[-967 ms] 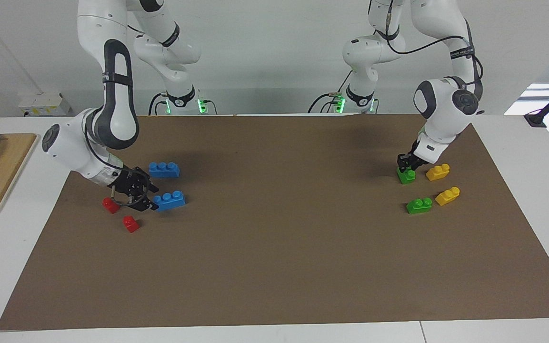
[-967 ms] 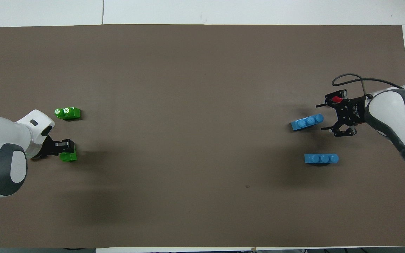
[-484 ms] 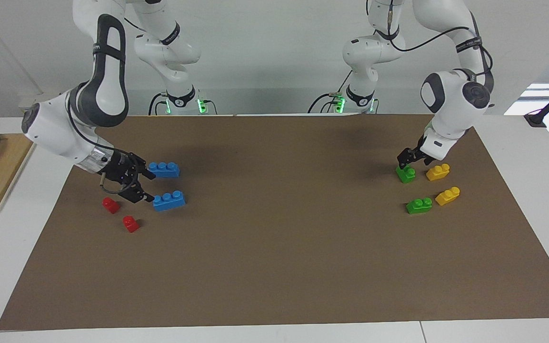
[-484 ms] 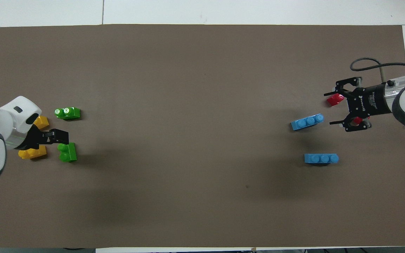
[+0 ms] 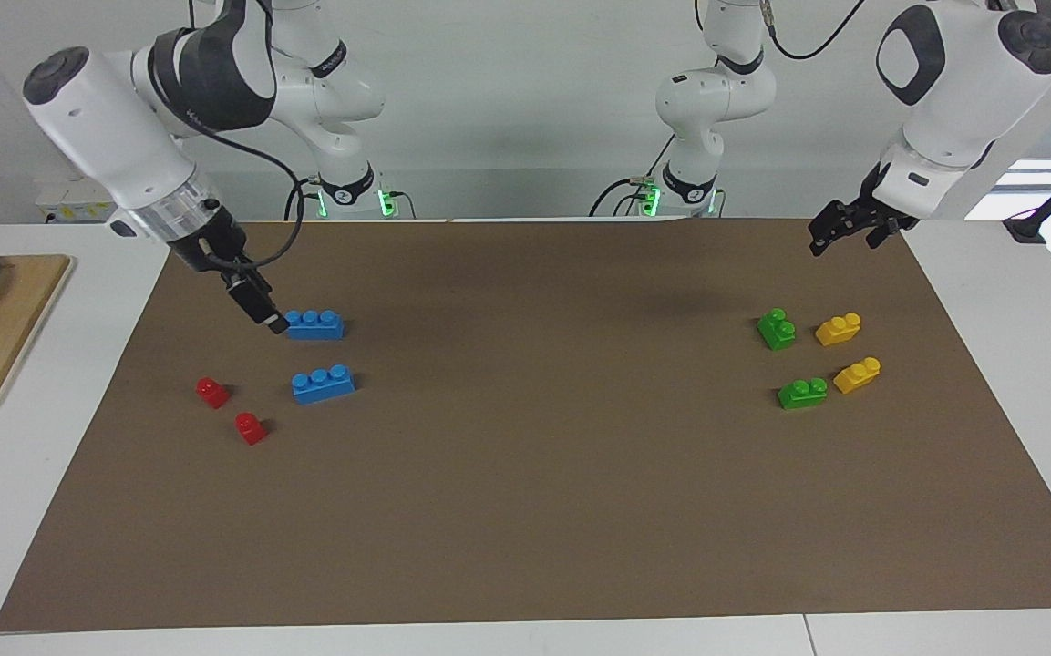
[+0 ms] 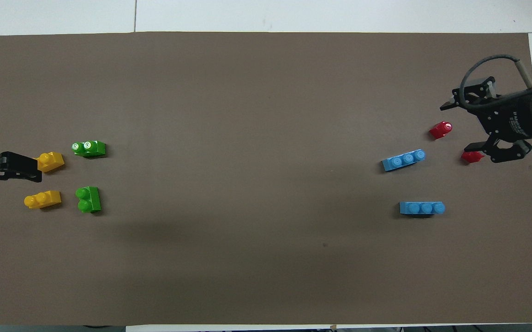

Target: Remove green block with left arm and hold with right

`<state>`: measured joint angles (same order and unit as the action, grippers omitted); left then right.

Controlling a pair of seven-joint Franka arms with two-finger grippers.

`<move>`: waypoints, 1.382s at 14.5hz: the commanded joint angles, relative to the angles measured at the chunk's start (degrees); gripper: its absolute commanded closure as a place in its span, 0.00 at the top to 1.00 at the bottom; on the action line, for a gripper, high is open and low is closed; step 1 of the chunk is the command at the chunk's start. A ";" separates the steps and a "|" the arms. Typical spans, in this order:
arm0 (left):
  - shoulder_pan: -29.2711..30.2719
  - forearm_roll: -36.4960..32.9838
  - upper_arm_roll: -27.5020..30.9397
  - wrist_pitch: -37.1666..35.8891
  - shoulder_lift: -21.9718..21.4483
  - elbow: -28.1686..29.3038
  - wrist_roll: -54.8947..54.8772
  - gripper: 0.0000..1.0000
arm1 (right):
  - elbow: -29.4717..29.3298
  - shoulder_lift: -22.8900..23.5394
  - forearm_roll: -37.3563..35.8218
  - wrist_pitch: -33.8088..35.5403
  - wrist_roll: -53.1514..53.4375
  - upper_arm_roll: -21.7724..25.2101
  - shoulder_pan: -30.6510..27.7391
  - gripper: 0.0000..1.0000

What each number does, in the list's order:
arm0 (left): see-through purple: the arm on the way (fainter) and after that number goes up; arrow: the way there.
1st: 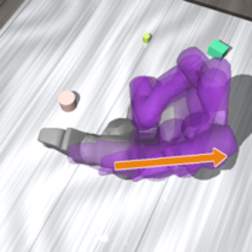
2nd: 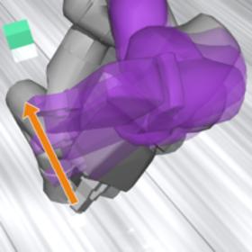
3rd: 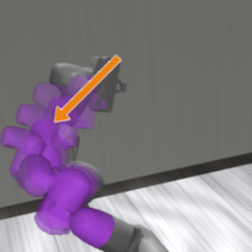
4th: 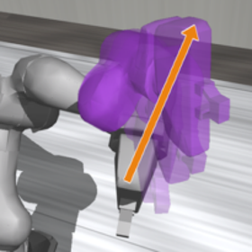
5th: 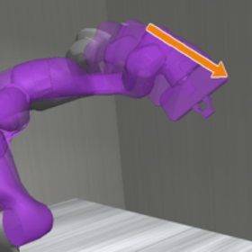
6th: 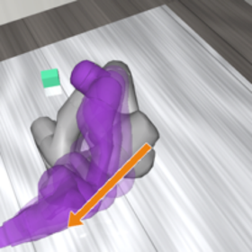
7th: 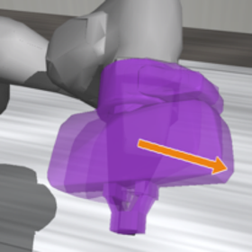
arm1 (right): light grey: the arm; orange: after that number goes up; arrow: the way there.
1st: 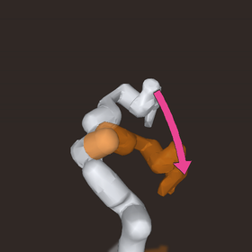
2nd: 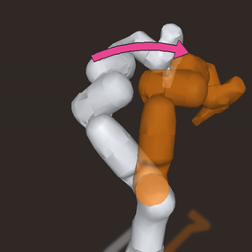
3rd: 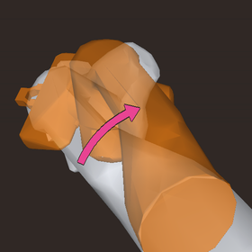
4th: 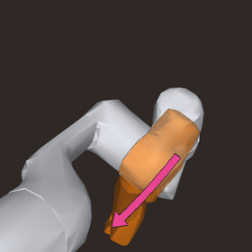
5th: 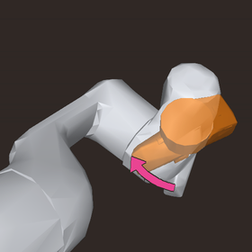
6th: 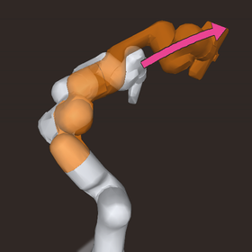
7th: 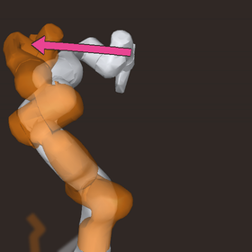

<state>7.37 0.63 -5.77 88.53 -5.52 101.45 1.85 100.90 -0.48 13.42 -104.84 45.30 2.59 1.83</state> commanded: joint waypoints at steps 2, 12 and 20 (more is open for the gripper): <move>-4.10 -0.54 3.30 -7.49 6.40 -10.21 -0.35 1.00 | -7.54 0.05 -5.93 8.93 -21.08 -0.04 -0.60 1.00; -8.24 -0.28 5.95 -9.52 7.46 -15.40 1.32 1.00 | -9.58 -3.47 -10.17 18.97 -37.21 0.04 -0.60 1.00; -8.68 -0.63 5.69 -9.25 4.13 -14.18 2.02 1.00 | -9.31 -3.56 -11.49 19.06 -38.79 0.13 -1.21 1.00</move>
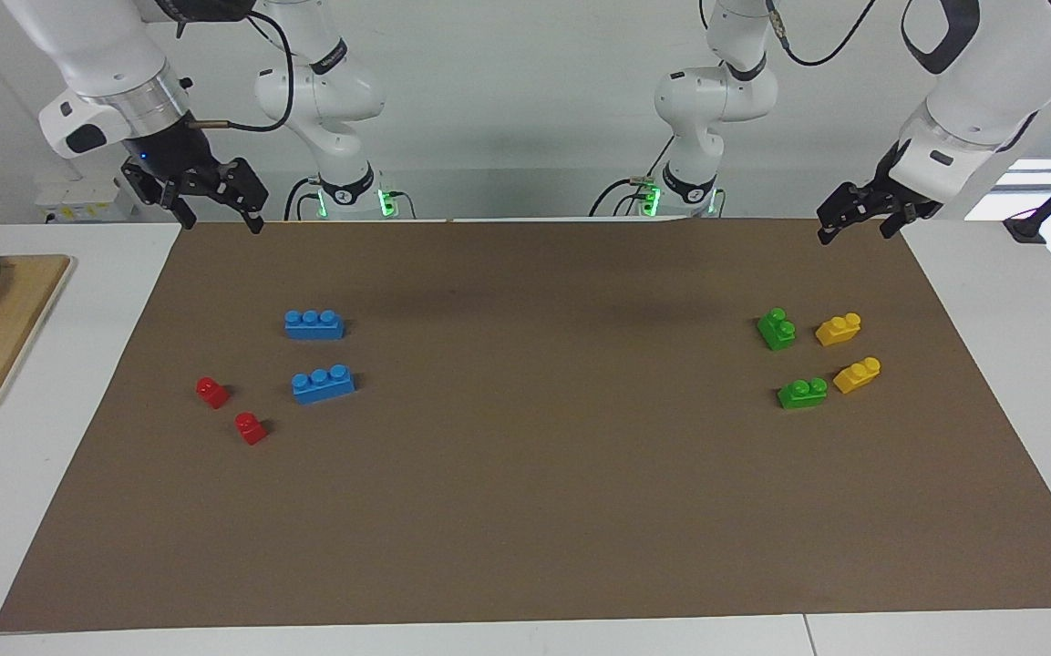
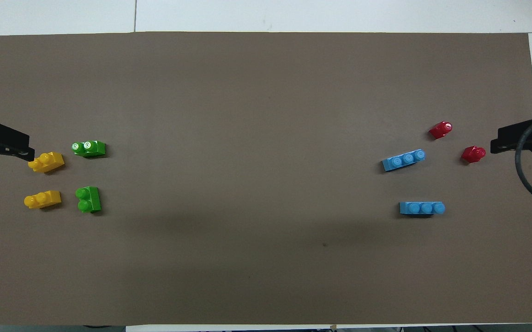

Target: Remove green block with left arm and hold with right

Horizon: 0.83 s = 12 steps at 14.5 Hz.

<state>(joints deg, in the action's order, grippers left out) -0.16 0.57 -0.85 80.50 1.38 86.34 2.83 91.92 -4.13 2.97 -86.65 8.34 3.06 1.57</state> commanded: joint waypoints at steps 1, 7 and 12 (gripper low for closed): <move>-1.25 -0.57 0.76 -0.70 -2.78 1.37 1.03 1.00 | -0.34 0.09 -1.04 0.87 -1.84 -0.25 -0.95 1.00; -1.25 -0.65 0.76 3.70 -4.80 6.46 0.77 1.00 | -0.43 0.09 -3.58 1.13 -1.84 -0.33 -0.52 1.00; -1.07 -0.65 0.76 3.61 -5.07 6.56 0.77 1.00 | -0.34 0.09 -4.38 1.22 -1.75 -0.33 -0.34 1.00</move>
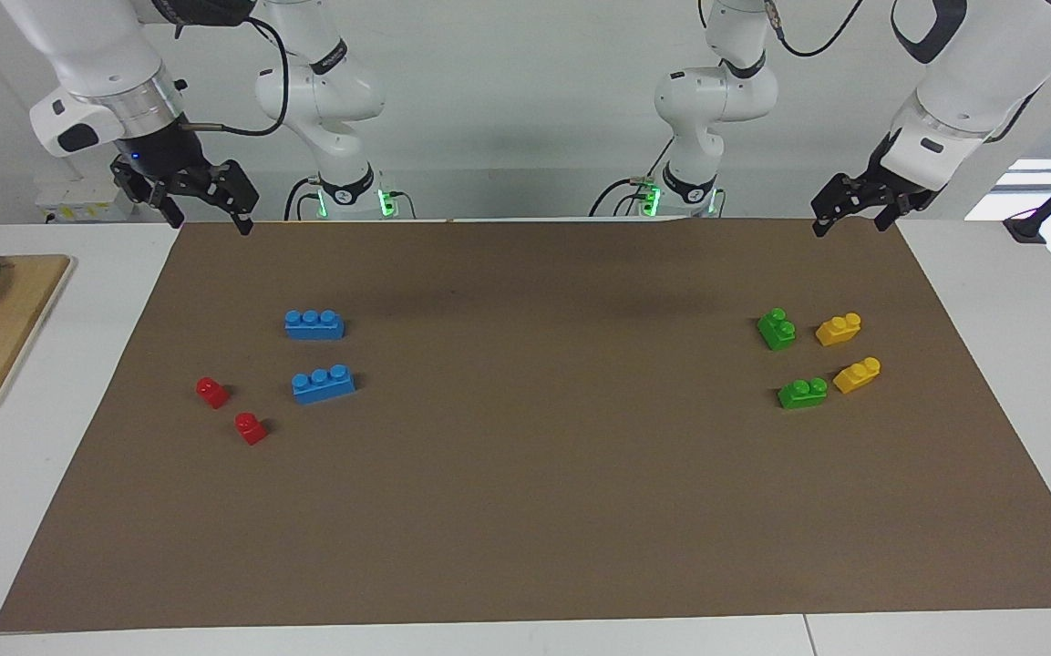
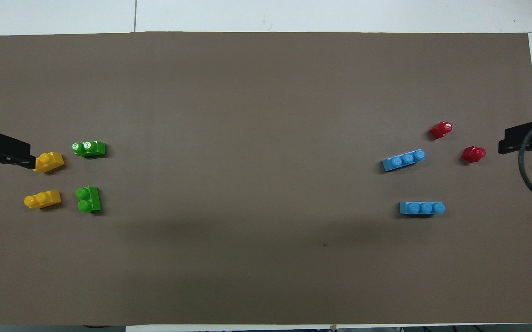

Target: Remove green block with left arm and hold with right

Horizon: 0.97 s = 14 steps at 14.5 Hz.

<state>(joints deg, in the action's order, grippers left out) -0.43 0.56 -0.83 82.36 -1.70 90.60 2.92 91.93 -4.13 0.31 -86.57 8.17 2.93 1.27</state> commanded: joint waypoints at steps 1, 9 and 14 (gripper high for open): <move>-0.80 -0.65 0.75 1.75 -1.99 2.21 0.68 1.00 | -0.34 0.09 -1.71 1.14 -1.58 -0.21 -0.04 1.00; -0.10 -0.65 0.75 1.49 -1.99 2.30 0.68 1.00 | -0.43 0.00 -2.42 1.66 -1.58 -0.38 0.05 1.00; -0.10 -0.65 0.75 1.49 -2.08 2.30 0.68 1.00 | -0.43 0.00 -2.50 1.58 -1.58 -0.38 0.13 1.00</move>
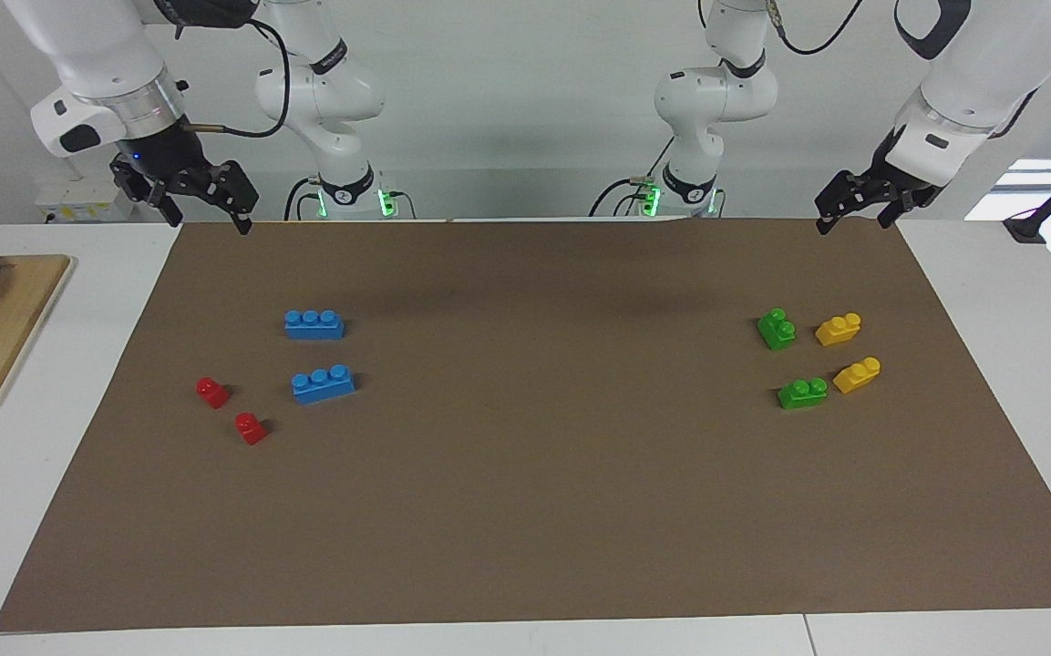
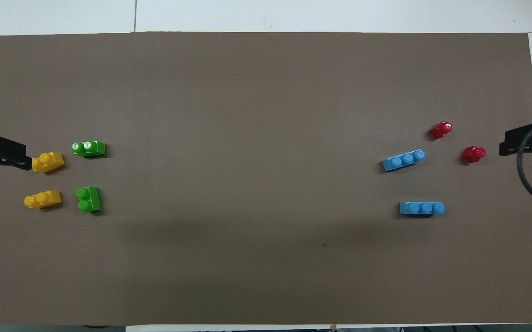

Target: Remove green block with left arm and hold with right

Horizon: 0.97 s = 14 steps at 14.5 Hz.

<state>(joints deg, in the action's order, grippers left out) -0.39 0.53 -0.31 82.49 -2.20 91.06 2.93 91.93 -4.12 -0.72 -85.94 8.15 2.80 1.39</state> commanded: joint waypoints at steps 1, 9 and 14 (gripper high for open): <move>-0.13 -0.62 0.23 1.35 -1.58 1.85 0.68 1.00 | -0.43 -0.01 -1.48 0.95 -1.65 -0.25 -0.07 1.00; -0.22 -0.62 0.23 1.35 -1.58 1.85 0.68 1.00 | -0.52 0.07 -1.48 0.95 -5.07 -0.26 -0.07 1.00; -0.13 -0.62 0.23 1.35 -1.58 1.85 0.68 1.00 | -0.52 -0.01 -1.48 0.95 -5.08 -0.26 -0.07 1.00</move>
<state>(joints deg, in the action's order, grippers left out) -0.39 0.53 -0.31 82.52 -2.27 91.09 2.93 91.93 -4.12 -0.72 -85.94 4.34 2.79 1.41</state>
